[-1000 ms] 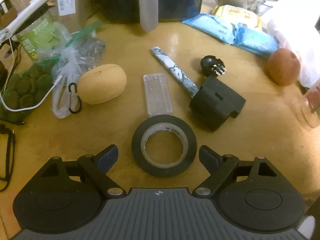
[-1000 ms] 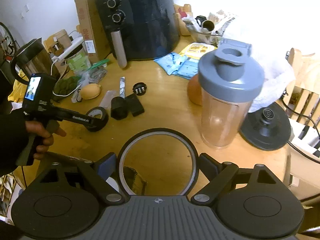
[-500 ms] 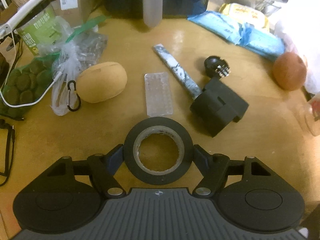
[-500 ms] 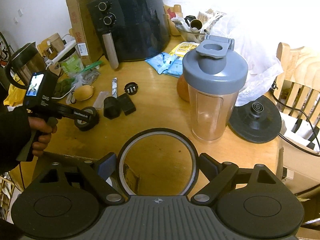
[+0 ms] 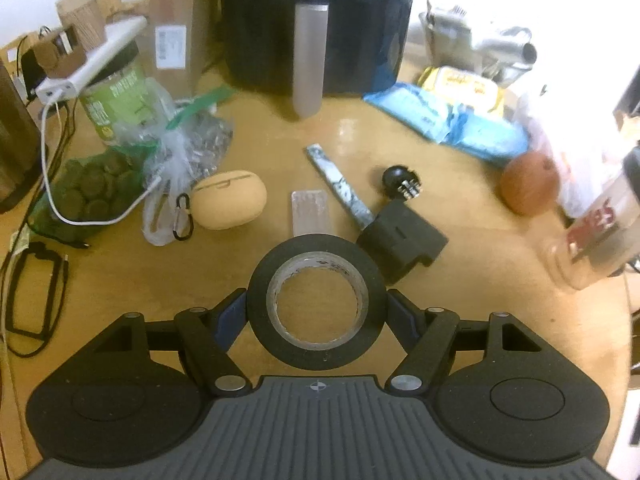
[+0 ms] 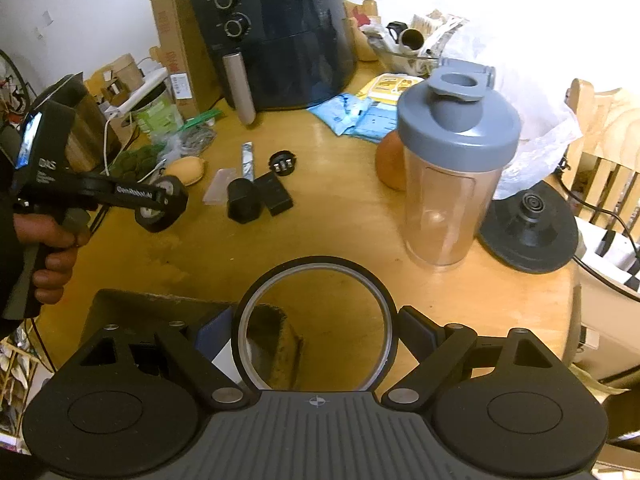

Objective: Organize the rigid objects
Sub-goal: 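Lower the tape roll into the box with the left gripper while the right gripper drops the ring in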

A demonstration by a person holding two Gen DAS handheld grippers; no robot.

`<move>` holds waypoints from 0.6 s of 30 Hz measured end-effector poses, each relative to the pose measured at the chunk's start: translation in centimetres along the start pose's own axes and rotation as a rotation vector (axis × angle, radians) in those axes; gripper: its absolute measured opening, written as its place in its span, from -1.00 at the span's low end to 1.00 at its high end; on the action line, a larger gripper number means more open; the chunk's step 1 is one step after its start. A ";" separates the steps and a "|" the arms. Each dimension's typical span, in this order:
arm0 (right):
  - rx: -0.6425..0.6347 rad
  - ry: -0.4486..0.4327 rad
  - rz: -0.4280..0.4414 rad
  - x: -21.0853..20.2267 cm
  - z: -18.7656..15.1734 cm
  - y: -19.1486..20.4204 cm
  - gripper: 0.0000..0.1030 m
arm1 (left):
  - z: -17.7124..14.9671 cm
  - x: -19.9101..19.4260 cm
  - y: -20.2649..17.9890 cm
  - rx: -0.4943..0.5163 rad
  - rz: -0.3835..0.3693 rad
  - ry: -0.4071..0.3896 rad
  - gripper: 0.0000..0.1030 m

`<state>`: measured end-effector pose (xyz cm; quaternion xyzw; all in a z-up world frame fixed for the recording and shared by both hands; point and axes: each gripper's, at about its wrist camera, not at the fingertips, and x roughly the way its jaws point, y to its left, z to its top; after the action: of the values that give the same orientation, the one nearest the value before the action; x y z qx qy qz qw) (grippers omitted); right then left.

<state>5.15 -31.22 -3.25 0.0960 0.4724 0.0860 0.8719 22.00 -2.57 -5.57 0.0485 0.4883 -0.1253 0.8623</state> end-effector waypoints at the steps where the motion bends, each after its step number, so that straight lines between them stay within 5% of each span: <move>1: -0.004 0.000 0.004 0.0 -0.1 0.2 0.74 | -0.2 -0.6 0.0 0.003 0.000 -0.010 0.41; 18: -0.040 -0.008 0.066 -0.3 -0.7 2.9 0.74 | -5.6 -7.6 -1.0 0.013 -0.095 -0.069 0.41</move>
<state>4.26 -28.45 -2.66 0.0943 0.4638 0.1237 0.8722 13.30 -1.05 -1.94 0.0265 0.4591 -0.1708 0.8714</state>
